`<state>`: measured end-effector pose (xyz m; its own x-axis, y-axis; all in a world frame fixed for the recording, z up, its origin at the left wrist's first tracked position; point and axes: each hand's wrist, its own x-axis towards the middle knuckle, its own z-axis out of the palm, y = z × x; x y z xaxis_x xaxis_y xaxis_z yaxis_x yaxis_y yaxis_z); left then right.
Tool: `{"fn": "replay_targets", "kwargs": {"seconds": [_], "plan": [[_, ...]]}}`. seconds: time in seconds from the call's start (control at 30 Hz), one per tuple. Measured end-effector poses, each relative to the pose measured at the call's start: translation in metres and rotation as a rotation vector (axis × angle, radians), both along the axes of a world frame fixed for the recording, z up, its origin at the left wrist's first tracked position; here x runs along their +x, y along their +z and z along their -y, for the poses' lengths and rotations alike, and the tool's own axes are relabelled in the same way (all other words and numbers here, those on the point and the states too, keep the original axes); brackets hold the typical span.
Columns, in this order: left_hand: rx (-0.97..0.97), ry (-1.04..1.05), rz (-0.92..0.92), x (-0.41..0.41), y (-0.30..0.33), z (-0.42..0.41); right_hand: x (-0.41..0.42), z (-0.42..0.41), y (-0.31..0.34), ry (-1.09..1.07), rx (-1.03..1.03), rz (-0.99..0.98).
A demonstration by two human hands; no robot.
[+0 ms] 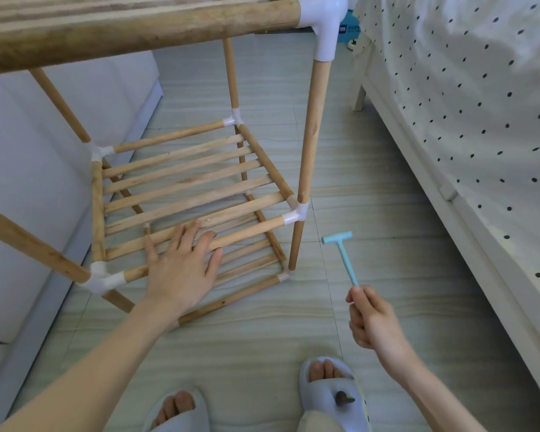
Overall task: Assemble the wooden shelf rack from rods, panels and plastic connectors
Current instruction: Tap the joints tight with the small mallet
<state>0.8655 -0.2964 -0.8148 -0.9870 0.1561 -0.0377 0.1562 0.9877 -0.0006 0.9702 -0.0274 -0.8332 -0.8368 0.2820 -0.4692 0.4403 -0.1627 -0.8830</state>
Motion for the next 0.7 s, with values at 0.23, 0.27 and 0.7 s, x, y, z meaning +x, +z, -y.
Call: {"fn": "replay_targets", "kwargs": {"seconds": [0.23, 0.27, 0.7], "plan": [[0.007, 0.041, 0.001, -0.029, 0.004, -0.017, 0.002, -0.026, 0.017, 0.306, 0.479, -0.096], [0.002, 0.053, -0.012, -0.03, 0.001, -0.018, -0.003, -0.023, 0.018, 0.325, 0.536, -0.11], [0.04, -0.024, -0.148, -0.03, -0.009, -0.005, -0.042, -0.018, 0.02, 0.26, 0.664, -0.176]]}}
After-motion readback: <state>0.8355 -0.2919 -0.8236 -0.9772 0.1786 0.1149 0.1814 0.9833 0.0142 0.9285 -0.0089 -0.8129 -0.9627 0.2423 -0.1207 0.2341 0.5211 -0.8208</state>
